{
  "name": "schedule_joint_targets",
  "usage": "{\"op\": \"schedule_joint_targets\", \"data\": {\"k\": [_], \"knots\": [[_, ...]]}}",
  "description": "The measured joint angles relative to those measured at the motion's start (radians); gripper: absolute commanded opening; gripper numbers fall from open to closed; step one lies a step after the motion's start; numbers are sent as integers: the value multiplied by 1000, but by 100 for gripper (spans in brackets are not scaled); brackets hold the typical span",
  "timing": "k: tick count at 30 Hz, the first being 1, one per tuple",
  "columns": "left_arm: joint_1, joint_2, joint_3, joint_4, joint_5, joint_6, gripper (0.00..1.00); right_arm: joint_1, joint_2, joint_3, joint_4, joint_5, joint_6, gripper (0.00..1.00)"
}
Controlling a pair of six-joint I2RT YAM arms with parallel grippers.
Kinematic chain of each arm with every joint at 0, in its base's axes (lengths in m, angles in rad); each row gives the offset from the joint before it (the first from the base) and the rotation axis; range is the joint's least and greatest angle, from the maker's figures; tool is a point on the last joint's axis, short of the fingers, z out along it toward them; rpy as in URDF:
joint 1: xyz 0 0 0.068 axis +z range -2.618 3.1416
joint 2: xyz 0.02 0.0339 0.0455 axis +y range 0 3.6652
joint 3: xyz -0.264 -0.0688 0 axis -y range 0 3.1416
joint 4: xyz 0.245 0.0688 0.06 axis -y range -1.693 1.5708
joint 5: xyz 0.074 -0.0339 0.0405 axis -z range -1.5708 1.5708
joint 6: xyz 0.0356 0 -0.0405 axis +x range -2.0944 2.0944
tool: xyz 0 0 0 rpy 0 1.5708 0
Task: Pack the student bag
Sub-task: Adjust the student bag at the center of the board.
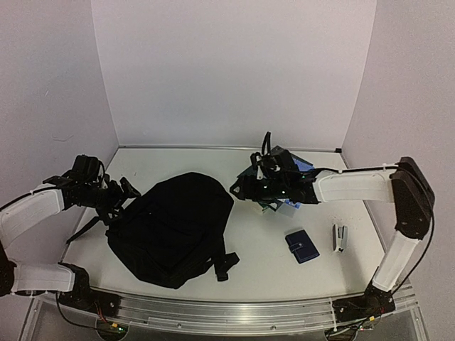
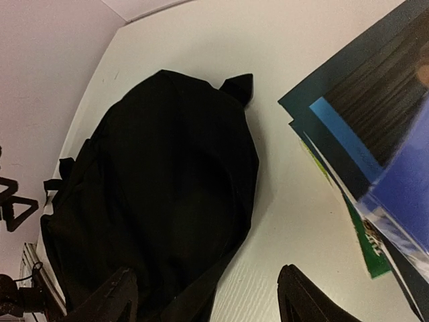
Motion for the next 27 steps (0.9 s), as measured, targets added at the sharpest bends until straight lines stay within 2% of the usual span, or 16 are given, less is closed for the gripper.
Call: {"op": "schedule_joint_targets", "data": {"k": [4,7,9,12,14,20,27], "knots": [[0,-54,0,-9,-8,0,100,0,156,108,-14,-9,0,61],[0,-98,0,-30,-27,1,100,-1,247,195,-36,-5,-15,53],[0,-122,0,-48,-32,3,100,-1,305,265,-58,-6,-26,40],[0,-135,0,-83,-31,10,100,-1,364,328,-70,-7,-36,11],[0,-135,0,-111,-30,15,100,-1,387,349,-78,-6,-34,0],[0,-167,-14,-164,-32,19,100,4,370,316,-84,31,-7,0],[0,-172,-43,-206,-37,12,100,75,157,71,-81,170,98,0]]}}
